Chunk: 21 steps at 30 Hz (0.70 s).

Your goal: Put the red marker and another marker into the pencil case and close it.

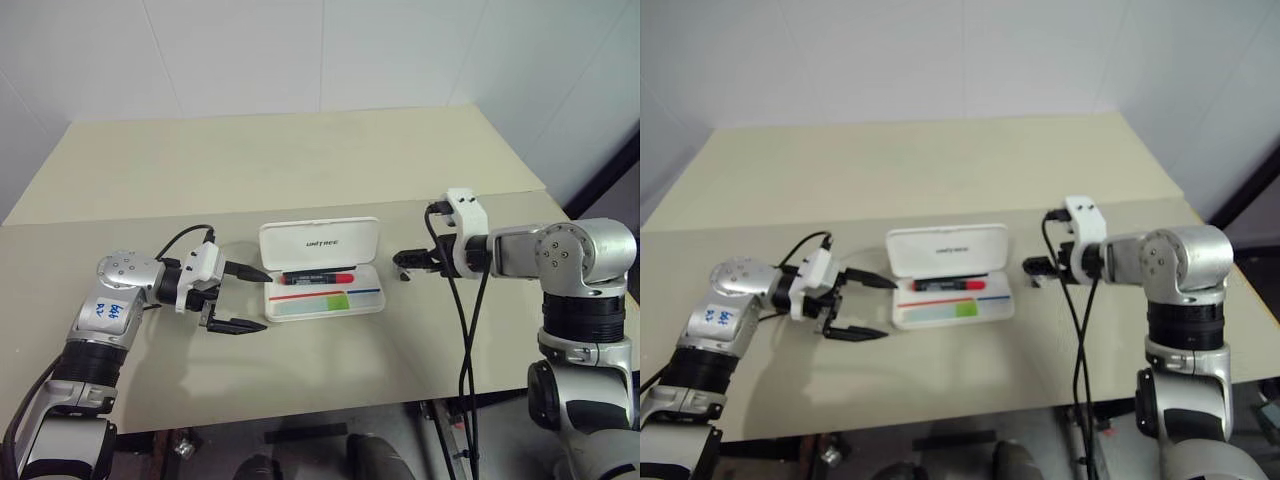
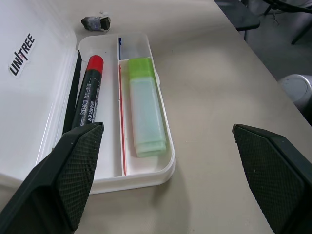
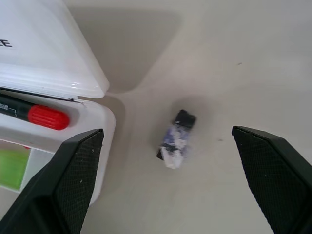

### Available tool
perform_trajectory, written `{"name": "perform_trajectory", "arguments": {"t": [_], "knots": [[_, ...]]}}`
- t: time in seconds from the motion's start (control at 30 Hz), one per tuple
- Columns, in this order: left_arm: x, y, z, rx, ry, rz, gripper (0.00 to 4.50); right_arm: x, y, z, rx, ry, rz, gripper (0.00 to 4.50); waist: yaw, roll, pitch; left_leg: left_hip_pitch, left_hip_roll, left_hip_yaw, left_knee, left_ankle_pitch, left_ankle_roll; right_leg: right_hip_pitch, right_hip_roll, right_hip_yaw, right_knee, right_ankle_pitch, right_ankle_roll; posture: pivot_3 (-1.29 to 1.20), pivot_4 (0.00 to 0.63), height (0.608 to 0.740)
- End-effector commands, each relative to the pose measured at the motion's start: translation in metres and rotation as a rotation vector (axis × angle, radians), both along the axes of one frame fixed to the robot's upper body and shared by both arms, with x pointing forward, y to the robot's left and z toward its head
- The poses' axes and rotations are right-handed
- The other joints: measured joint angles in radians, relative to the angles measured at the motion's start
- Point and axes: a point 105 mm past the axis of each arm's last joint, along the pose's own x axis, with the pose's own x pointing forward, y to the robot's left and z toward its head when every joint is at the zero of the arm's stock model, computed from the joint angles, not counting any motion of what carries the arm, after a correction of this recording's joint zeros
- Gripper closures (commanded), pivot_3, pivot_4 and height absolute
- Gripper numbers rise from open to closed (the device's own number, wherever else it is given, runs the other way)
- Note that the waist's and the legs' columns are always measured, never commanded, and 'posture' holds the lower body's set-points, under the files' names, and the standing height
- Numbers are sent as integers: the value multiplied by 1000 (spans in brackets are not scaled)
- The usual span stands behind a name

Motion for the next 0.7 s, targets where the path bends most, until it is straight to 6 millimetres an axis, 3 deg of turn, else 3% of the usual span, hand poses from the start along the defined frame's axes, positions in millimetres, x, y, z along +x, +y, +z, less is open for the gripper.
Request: {"name": "perform_trajectory", "arguments": {"t": [0.03,0.7], "knots": [[1,-1,8,3,-44,-10,0,1,4,9,3,-26,-15,29,0,0,0,0,0,0,0,0,0,0,0,0,0,0,0,0,150,740],[-2,-1,5,-6,-49,4,0,9,19,-9,-94,37,-160,29,-3,0,0,-1,1,-1,0,0,0,0,0,0,-1,0,0,0,150,740]]}}
